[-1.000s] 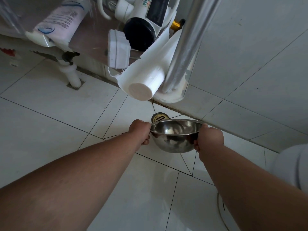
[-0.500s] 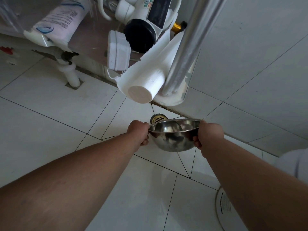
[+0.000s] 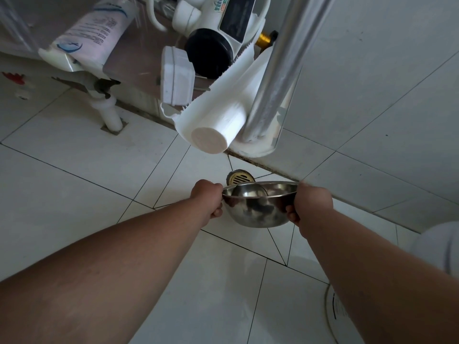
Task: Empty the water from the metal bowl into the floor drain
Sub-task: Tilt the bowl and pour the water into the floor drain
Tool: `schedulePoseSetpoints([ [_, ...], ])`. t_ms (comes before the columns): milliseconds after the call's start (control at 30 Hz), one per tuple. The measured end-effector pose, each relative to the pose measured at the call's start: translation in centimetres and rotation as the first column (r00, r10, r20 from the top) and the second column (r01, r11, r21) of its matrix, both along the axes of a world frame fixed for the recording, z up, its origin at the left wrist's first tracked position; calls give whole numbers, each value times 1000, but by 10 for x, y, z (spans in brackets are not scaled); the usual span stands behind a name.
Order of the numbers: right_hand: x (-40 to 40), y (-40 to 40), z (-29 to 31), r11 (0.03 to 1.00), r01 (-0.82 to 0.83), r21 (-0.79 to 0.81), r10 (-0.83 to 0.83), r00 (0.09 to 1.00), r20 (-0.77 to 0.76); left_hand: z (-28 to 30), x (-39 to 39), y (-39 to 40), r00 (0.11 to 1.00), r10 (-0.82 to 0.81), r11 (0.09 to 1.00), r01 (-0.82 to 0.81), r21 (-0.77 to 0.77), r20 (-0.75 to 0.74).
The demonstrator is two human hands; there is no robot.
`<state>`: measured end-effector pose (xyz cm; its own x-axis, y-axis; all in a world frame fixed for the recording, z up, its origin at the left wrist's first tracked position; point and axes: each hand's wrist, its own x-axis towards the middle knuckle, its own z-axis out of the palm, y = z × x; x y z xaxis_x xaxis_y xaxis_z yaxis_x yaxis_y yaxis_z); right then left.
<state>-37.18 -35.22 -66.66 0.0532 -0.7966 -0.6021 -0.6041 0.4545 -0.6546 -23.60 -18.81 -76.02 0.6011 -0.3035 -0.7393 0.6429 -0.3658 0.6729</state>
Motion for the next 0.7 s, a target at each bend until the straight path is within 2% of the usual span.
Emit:
schedulePoseSetpoints([
  [700,10,6,4,1000,-13,14,13,1000,15,-1,2,-1,995,60,998,-57,32,-83],
])
